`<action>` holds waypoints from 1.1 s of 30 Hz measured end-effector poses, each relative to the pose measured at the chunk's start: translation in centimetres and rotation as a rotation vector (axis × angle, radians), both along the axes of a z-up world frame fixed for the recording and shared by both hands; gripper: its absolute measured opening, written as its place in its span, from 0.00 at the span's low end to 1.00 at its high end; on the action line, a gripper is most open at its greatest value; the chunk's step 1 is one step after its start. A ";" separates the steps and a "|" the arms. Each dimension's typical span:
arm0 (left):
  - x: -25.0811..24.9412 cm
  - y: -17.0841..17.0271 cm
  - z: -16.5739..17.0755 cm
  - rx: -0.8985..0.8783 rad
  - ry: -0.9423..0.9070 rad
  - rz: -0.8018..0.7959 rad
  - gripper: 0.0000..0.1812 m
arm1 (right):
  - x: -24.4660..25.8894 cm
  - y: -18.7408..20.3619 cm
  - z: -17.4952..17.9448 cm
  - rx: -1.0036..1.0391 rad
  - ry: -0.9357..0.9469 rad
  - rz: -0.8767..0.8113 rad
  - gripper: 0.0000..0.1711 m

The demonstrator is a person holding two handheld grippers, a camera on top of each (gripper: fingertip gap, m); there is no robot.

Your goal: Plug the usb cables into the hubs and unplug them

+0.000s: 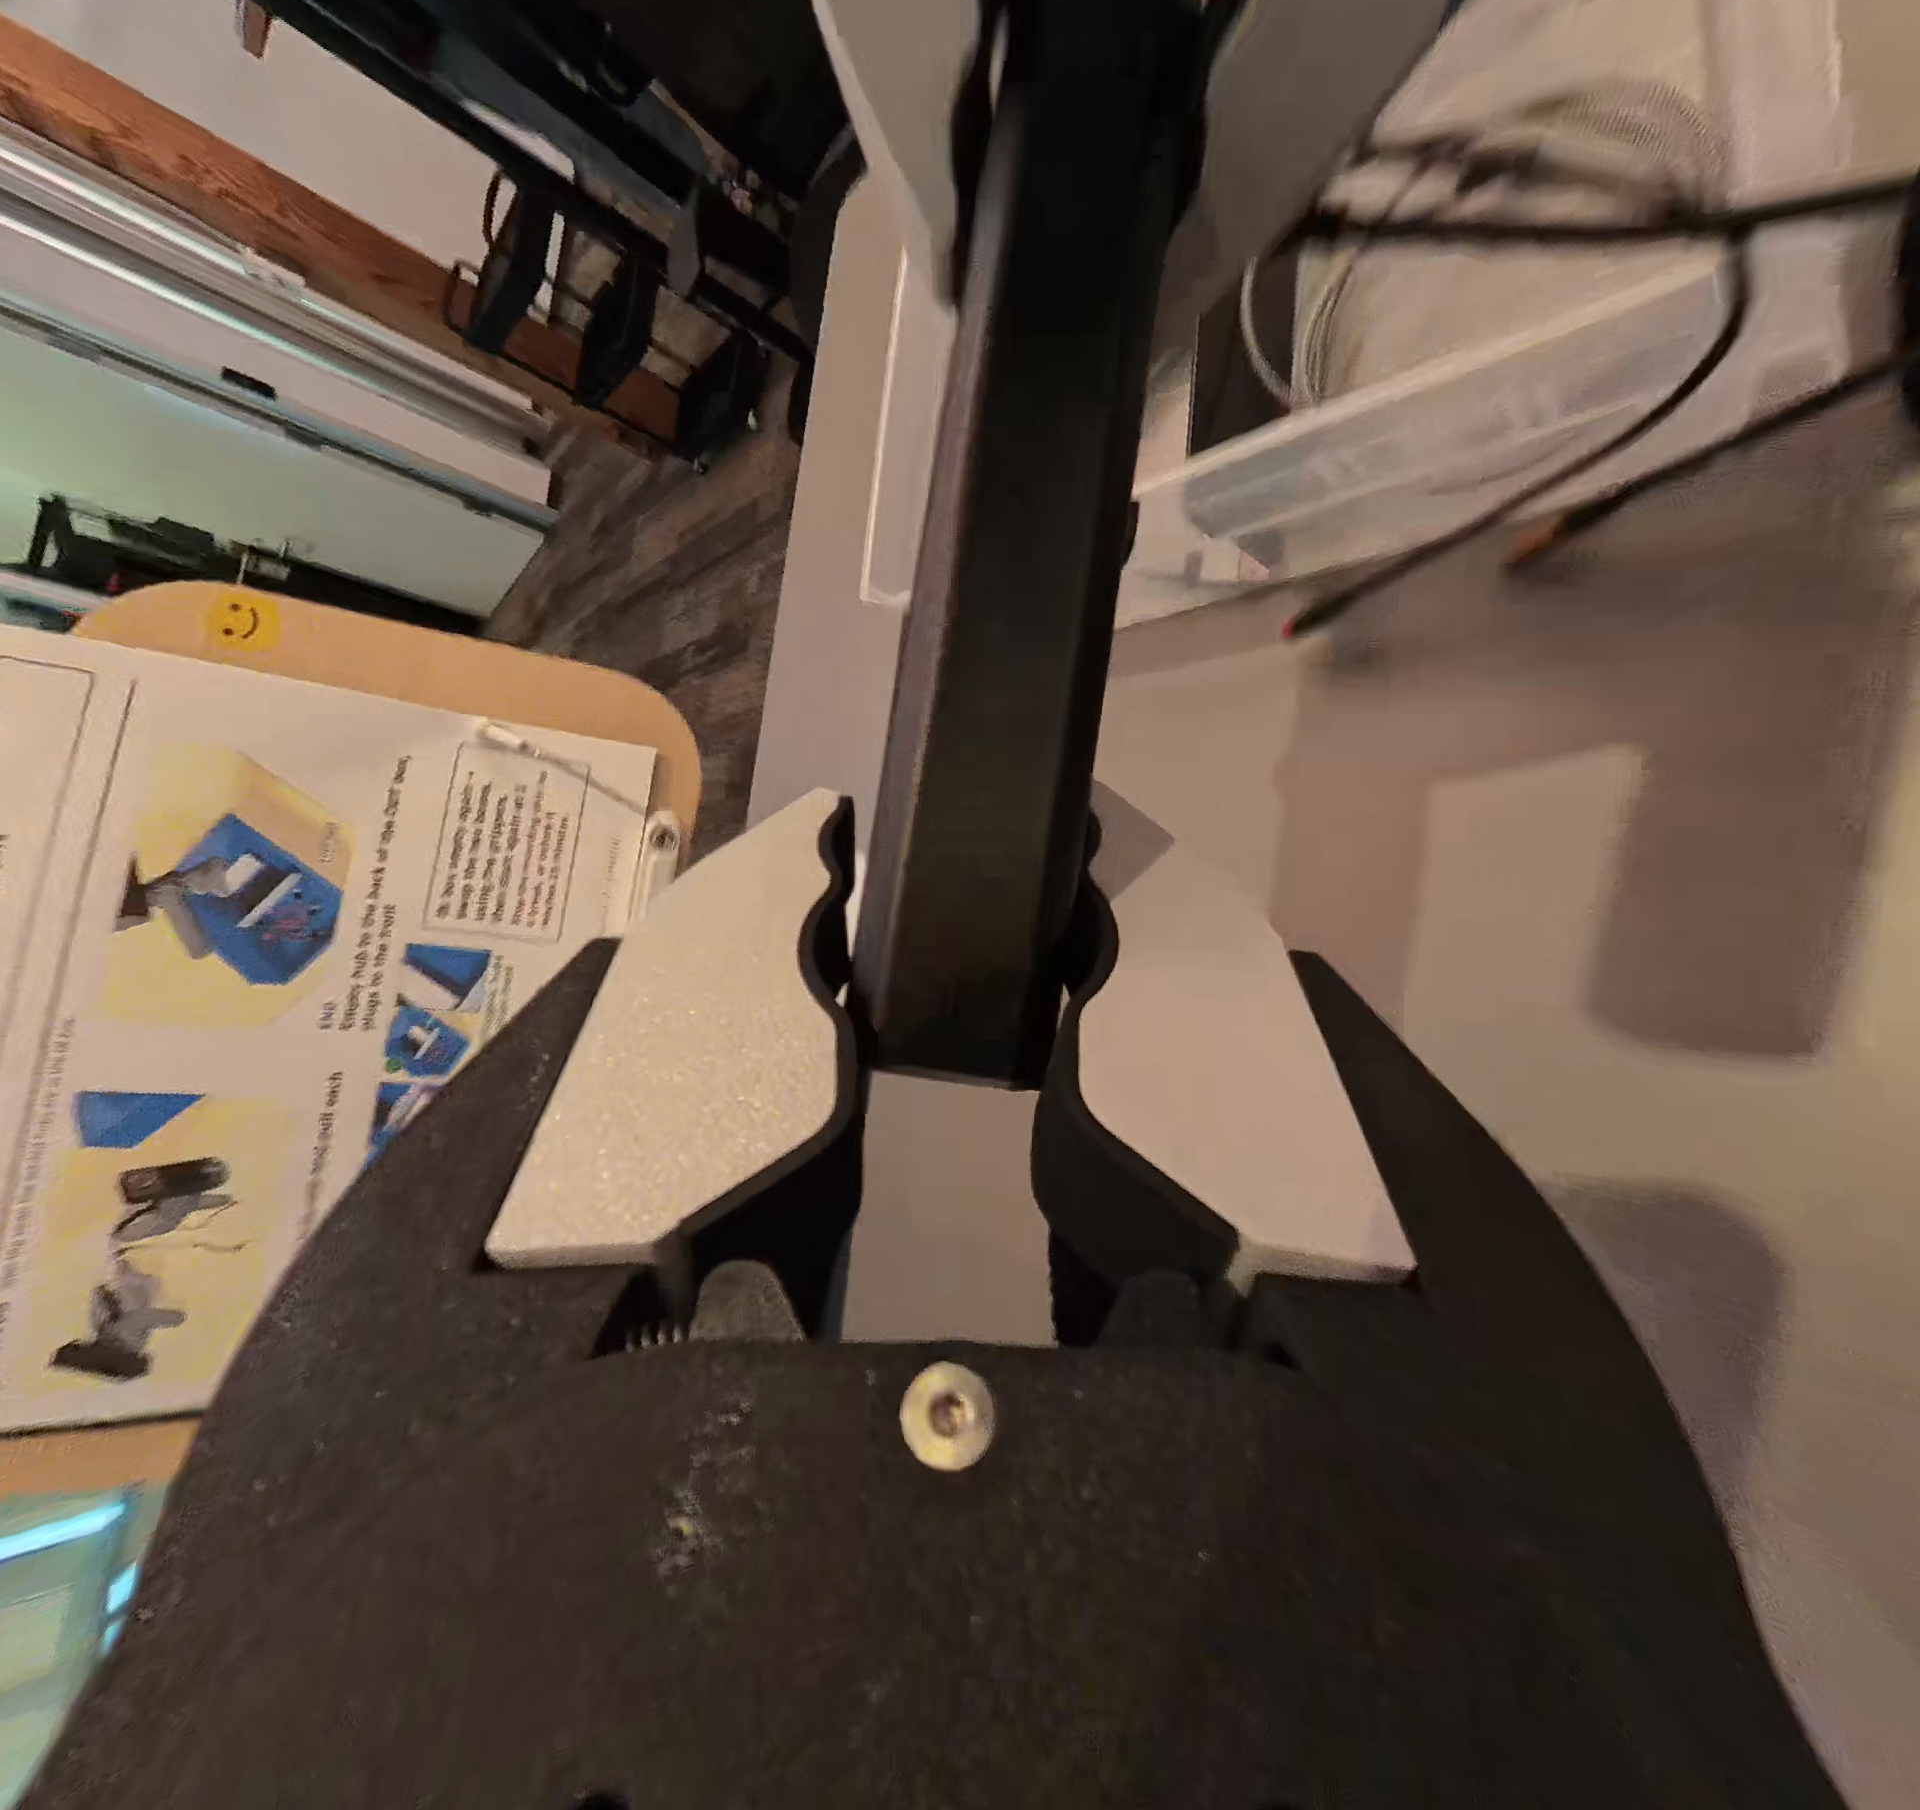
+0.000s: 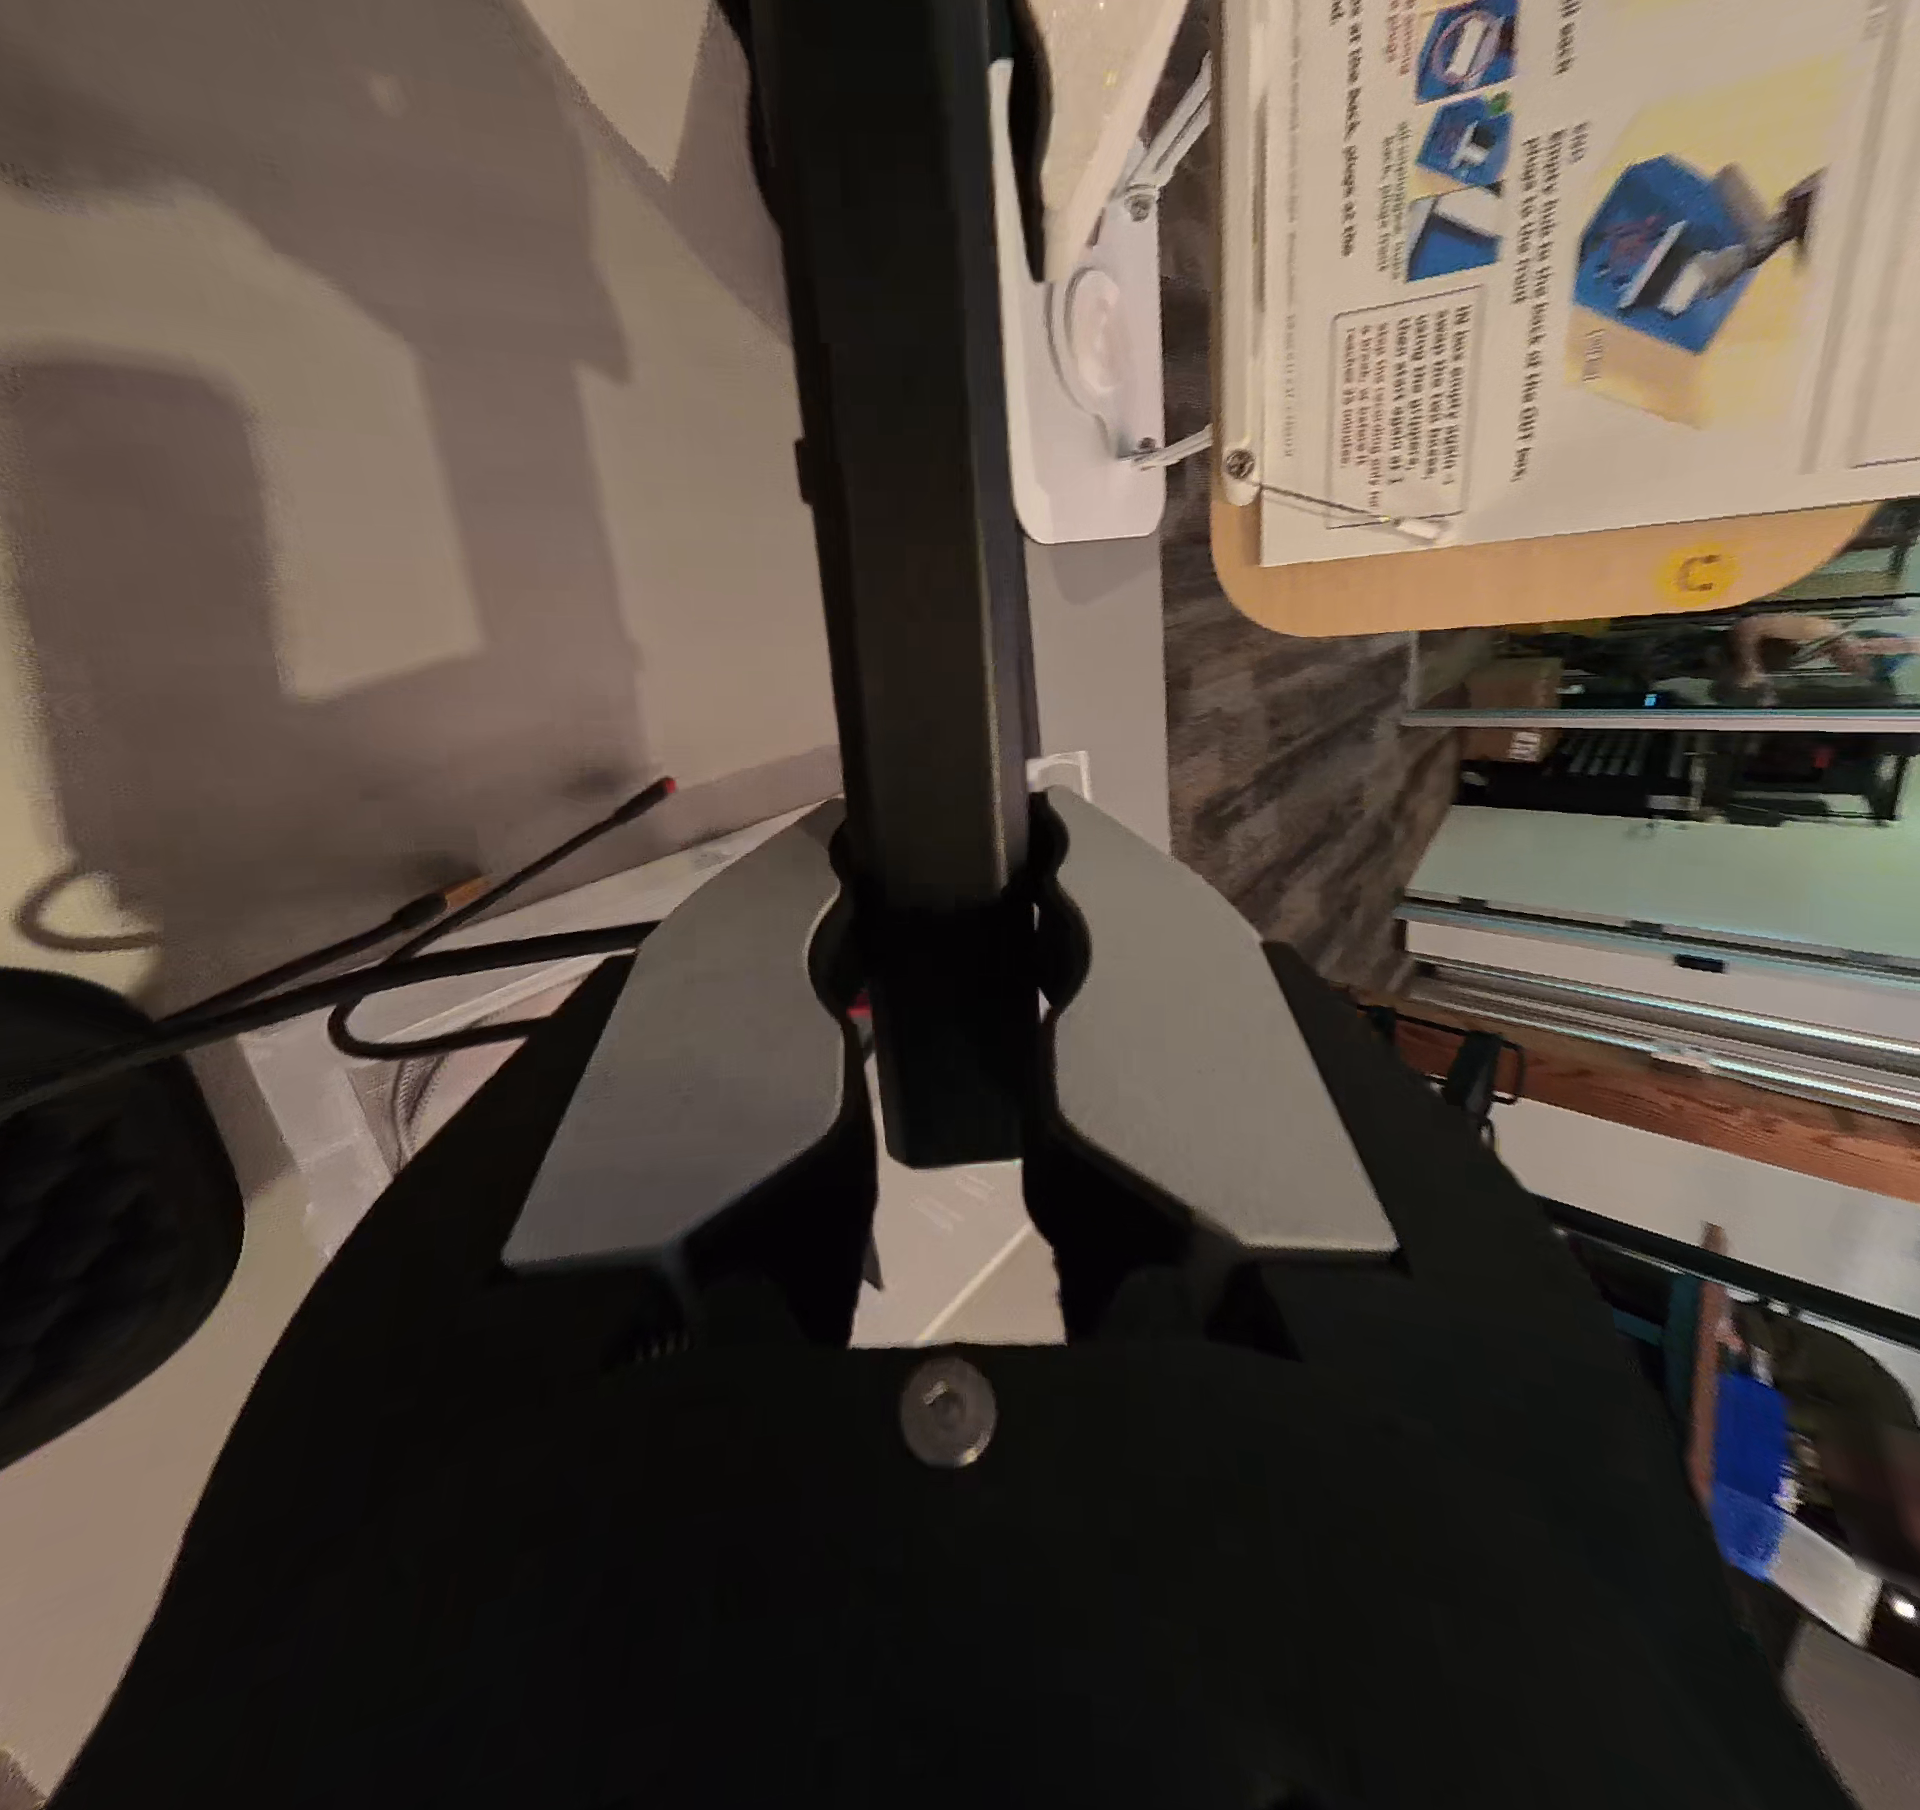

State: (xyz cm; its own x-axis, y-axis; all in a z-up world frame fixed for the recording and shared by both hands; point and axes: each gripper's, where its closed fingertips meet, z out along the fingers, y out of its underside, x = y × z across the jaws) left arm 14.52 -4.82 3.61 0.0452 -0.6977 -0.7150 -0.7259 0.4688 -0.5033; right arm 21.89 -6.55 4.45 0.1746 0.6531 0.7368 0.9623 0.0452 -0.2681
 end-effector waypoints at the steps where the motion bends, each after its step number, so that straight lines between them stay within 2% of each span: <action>1: -0.6 0.3 -0.5 0.026 0.059 0.031 0.20 | -0.4 -0.7 0.5 0.020 -0.012 0.013 0.18; 3: -1.6 1.2 -1.9 0.086 0.170 0.080 0.19 | -1.4 -2.0 1.0 0.034 -0.034 0.047 0.18; 9: -0.2 1.9 -3.1 0.066 0.125 0.038 0.19 | -1.1 -2.3 0.7 0.027 -0.085 0.016 0.18; 13: 0.7 2.1 -1.6 0.097 0.045 0.044 0.18 | -0.6 -2.4 1.9 0.084 -0.062 -0.005 0.18; 16: 0.9 1.5 0.6 0.161 -0.035 0.033 0.18 | -0.4 -3.0 4.1 0.204 -0.033 -0.001 0.20; 21: 0.6 0.3 3.3 0.121 -0.184 -0.006 0.17 | -0.9 -5.7 10.1 0.522 0.098 0.081 0.33; 25: 0.8 -0.6 4.5 0.003 -0.310 -0.060 0.17 | -1.2 -9.0 14.8 0.769 0.305 0.255 0.34; 28: 0.9 -0.8 4.9 -0.066 -0.373 -0.083 0.17 | -0.4 -13.0 19.2 0.891 0.663 0.442 0.31; 31: 1.5 -1.6 5.0 -0.159 -0.423 -0.142 0.17 | 3.0 -15.4 21.7 0.826 1.113 0.635 0.17; 33: 2.0 -2.5 5.4 -0.234 -0.470 -0.198 0.17 | 5.4 -13.5 21.5 0.700 1.297 0.636 0.17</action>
State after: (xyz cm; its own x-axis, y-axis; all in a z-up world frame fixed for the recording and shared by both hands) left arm 16.51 -7.34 8.97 0.1741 -0.8628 -0.4747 -0.3077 0.4102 -0.8585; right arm 27.30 -20.04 25.93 0.7345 0.4741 0.4856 -0.1097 0.7891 -0.6044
